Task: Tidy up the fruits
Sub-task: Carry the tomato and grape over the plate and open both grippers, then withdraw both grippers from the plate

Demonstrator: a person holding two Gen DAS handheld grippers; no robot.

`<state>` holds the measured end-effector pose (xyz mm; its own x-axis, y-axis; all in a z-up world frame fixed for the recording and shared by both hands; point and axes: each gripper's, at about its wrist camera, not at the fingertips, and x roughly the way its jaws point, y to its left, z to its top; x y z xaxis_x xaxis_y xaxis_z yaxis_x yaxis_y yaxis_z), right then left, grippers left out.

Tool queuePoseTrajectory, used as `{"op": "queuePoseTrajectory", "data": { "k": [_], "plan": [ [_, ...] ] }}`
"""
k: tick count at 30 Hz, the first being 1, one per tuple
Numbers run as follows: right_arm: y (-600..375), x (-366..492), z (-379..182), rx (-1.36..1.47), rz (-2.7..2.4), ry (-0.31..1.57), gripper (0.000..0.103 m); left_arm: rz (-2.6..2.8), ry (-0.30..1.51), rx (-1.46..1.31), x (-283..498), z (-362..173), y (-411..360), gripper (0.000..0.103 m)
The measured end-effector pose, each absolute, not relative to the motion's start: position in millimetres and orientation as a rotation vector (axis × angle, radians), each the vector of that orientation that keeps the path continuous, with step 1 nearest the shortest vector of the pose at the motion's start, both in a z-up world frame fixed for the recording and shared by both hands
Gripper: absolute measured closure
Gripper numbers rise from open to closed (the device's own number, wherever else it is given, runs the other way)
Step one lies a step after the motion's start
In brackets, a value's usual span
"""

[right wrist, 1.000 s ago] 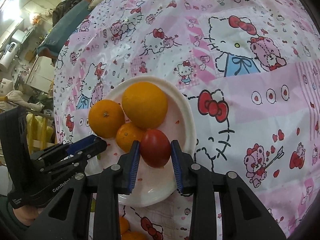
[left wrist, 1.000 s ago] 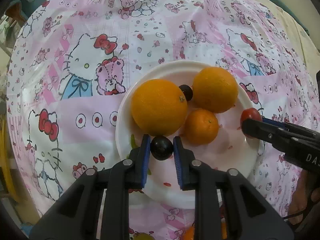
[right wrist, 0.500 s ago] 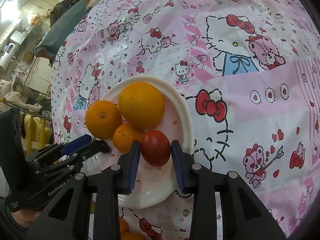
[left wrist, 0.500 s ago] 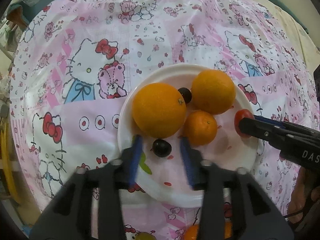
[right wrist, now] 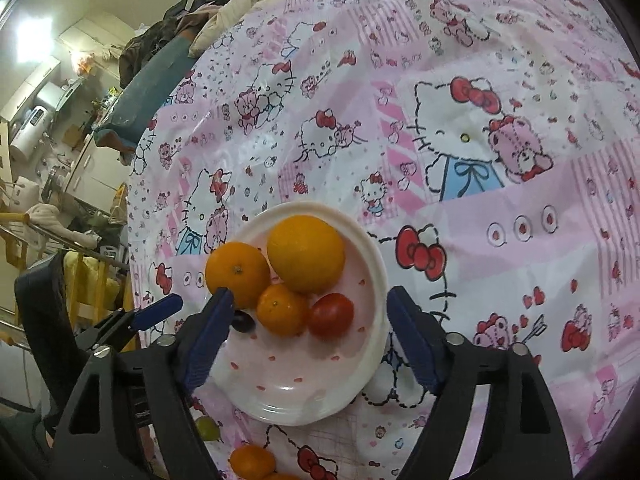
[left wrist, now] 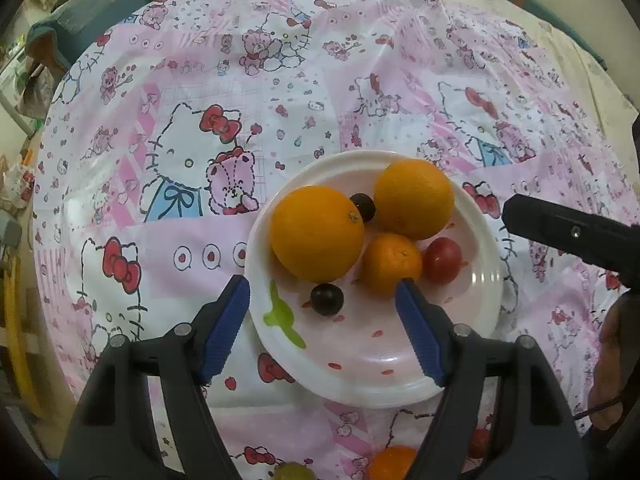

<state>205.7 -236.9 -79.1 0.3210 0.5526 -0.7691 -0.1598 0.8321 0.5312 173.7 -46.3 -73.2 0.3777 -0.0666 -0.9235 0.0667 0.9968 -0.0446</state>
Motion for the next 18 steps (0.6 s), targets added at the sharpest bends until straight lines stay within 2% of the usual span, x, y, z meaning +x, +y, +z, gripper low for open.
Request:
{"op": "queuePoseTrajectory", "data": {
  "k": [5,18],
  "plan": [
    [-238,201,-68,0.368,0.476,1.124,0.011,-0.053,1.151,-0.016,169,-66,-41,0.031],
    [-260,162,-26,0.414,0.389,1.011,0.011,-0.014,1.035,-0.032,140,-22,-25,0.031]
  ]
}}
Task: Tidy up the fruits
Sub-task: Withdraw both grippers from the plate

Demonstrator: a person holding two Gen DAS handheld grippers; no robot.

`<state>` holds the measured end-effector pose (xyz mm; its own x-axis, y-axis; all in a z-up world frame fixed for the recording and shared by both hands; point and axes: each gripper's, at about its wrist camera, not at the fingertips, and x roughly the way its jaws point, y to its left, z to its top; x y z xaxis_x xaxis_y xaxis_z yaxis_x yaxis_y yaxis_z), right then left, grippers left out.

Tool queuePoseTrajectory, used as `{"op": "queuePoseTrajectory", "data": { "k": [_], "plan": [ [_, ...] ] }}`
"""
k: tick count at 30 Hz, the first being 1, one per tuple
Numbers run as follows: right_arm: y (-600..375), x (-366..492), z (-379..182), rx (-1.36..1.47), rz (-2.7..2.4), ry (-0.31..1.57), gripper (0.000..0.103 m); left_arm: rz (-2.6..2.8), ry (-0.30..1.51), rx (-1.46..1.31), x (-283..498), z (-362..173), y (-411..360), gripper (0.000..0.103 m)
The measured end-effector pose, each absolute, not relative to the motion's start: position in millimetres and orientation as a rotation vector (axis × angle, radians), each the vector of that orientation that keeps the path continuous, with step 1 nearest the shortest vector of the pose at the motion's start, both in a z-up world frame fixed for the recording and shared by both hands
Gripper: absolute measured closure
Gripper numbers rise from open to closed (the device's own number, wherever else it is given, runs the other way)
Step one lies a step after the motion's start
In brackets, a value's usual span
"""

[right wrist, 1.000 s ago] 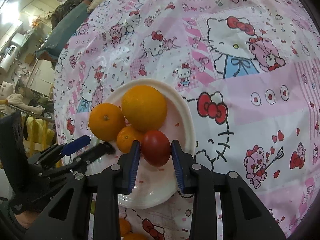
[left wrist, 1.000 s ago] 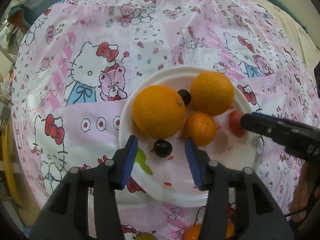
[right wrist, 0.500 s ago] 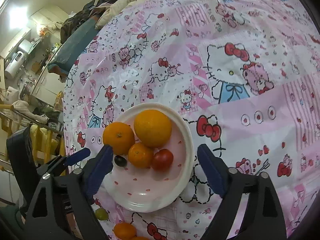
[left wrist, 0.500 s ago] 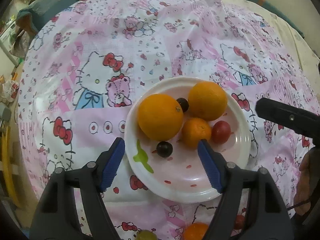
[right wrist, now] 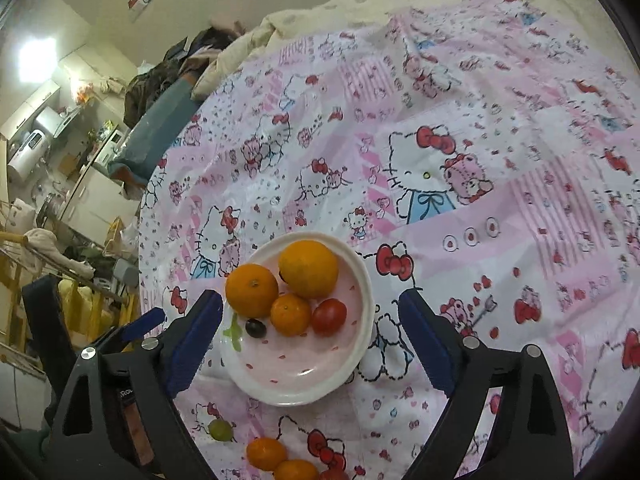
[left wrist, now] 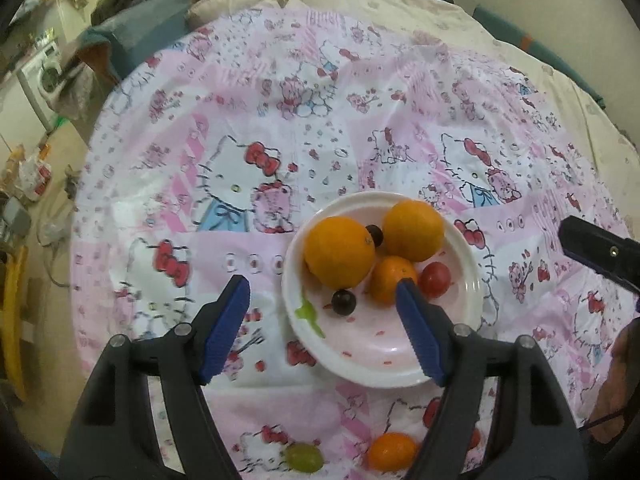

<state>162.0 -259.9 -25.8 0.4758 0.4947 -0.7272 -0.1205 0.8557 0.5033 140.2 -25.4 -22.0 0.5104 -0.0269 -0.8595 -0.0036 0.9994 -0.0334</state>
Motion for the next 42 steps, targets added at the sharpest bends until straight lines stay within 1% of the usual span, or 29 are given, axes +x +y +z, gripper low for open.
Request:
{"op": "queuePoseTrajectory", "data": {
  "k": [1,2,3,5,9,19,29,34,37,40,41,42],
  "plan": [
    [-260,158,-22,0.407,0.390,1.006,0.011,-0.010,1.023,-0.029,136,-17,-24,0.031],
    [-260,153,-19,0.399,0.391,1.004,0.011,-0.008,1.014,-0.034,133,-13,-22,0.028],
    [-260,149,-17,0.396,0.388,1.002,0.011,-0.002,1.007,-0.042,129,-10,-19,0.021],
    [-262,140,-15,0.394,0.376,1.001,0.011,0.005,1.001,-0.057,123,-7,-13,0.014],
    [-262,127,-12,0.391,0.369,1.006,0.011,0.017,1.011,-0.087,110,-4,-1,0.014],
    [-270,87,-5,0.402,0.384,1.022,0.011,0.007,0.947,-0.104,62,16,10,0.014],
    [-269,56,-35,0.396,0.375,1.070,0.011,0.021,0.959,-0.149,44,1,13,0.014],
    [-257,56,-62,0.323,0.391,1.188,0.011,0.049,0.999,-0.162,47,-10,17,0.014],
    [-240,53,-80,0.225,0.435,1.272,0.016,0.059,1.017,-0.173,48,-12,19,0.014],
    [-226,49,-88,0.184,0.474,1.319,0.027,0.056,1.019,-0.172,48,-12,20,0.014],
    [-221,47,-91,0.141,0.487,1.335,0.033,0.053,1.021,-0.170,47,-12,20,0.014],
    [-217,45,-93,0.104,0.490,1.344,0.034,0.051,1.023,-0.167,47,-12,20,0.014]
  ]
}}
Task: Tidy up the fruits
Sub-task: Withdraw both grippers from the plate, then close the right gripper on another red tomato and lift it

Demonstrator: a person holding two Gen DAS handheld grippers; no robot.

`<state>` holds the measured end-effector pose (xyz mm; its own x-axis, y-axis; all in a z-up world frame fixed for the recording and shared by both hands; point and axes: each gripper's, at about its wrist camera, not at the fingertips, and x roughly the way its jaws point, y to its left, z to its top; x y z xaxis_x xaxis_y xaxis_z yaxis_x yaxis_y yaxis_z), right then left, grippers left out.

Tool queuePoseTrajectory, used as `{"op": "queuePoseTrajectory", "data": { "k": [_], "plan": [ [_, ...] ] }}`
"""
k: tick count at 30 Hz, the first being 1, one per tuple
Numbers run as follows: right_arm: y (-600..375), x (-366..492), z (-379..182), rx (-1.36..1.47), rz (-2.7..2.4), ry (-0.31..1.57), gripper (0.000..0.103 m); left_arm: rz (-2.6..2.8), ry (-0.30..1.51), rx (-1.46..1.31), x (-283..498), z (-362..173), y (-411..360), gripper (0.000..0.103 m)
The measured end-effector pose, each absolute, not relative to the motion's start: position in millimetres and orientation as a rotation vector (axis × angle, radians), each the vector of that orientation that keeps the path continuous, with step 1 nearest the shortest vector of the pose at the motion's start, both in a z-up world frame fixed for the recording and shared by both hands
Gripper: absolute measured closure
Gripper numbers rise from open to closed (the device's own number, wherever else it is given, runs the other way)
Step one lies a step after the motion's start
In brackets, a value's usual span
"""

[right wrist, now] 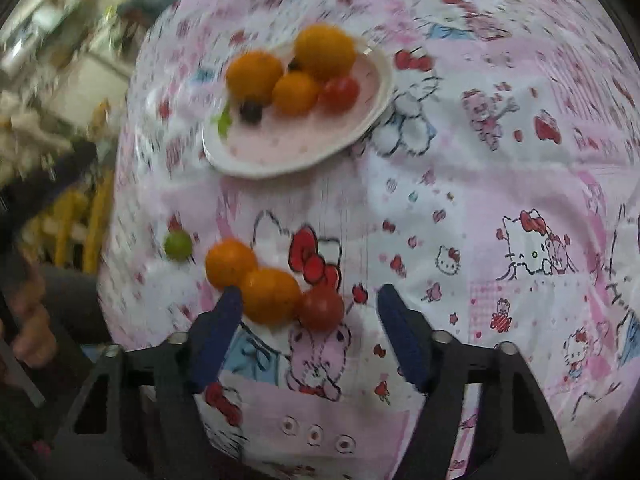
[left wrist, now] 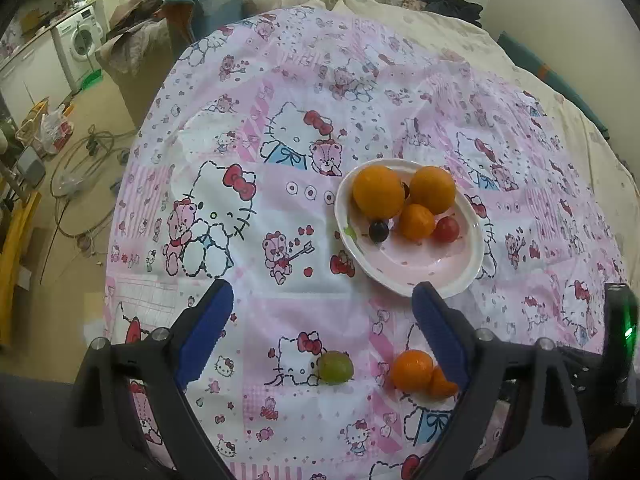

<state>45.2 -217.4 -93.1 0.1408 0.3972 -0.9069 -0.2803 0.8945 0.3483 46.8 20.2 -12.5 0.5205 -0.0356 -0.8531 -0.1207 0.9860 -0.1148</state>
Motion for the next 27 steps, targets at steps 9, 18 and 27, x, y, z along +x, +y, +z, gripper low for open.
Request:
{"op": "queuePoseTrajectory", "data": {
  "k": [9,18,27],
  "plan": [
    [-187,34,-115,-0.257,0.476,1.371,0.041,0.032,1.052,-0.187,49,-16,17,0.014],
    [-163,34,-129,-0.431,0.553,1.348,0.072,0.036,1.055,-0.196,51,-16,18,0.014],
    [-178,35,-110,-0.350,0.554,1.320,0.073,0.032,1.112,-0.207,54,-29,18,0.014]
  ]
}}
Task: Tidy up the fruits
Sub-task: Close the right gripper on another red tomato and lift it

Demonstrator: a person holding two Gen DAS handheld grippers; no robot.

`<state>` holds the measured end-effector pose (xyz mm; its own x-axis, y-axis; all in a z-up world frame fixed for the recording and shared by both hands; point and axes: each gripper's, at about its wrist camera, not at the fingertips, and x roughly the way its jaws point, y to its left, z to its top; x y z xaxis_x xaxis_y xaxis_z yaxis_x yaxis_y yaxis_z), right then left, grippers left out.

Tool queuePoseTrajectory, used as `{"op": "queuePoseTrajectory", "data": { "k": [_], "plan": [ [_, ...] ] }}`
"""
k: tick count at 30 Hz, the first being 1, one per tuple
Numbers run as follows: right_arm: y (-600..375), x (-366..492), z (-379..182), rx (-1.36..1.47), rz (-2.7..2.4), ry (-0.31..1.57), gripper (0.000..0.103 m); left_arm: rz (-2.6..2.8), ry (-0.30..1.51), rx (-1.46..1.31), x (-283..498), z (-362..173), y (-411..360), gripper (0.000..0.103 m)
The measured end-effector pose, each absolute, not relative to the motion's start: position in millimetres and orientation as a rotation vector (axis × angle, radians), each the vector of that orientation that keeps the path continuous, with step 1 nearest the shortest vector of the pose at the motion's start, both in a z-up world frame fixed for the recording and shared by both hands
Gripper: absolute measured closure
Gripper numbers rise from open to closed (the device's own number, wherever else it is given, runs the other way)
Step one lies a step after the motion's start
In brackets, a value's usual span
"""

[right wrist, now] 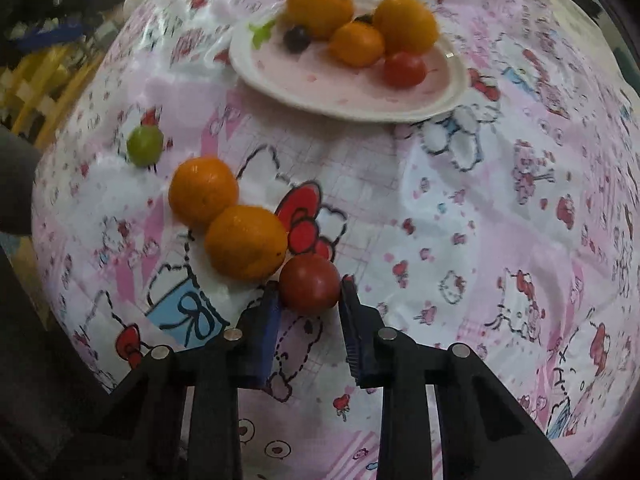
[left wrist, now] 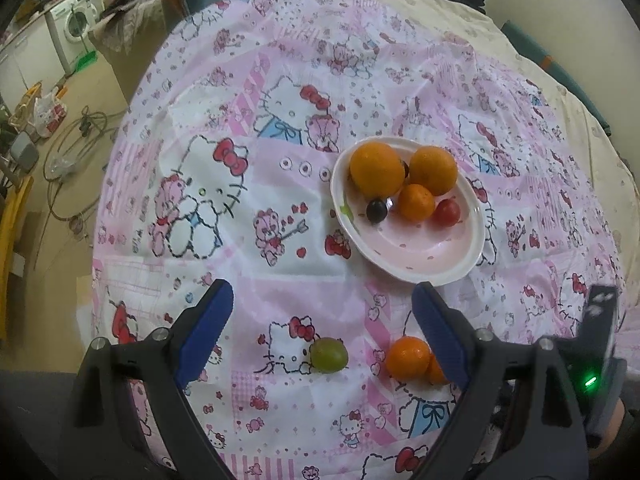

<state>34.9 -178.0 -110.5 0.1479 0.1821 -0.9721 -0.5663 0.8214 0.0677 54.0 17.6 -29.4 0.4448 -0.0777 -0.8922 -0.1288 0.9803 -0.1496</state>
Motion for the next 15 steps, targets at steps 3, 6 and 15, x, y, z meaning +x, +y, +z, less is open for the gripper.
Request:
{"op": "queuePoseTrajectory", "data": {
  "k": [3,6,15],
  "plan": [
    [-192,43,-93,-0.245,0.518,1.272,0.073,0.025,1.146,-0.205,55,-37,14,0.014],
    [-210,51,-72,-0.107,0.480,1.213,0.073,-0.020,1.192,-0.216,55,-46,5,0.014],
    [-258,71,-53,0.126,0.363,1.121,0.073,-0.082,1.404,-0.291,61,-87,-32,0.038]
  ]
}}
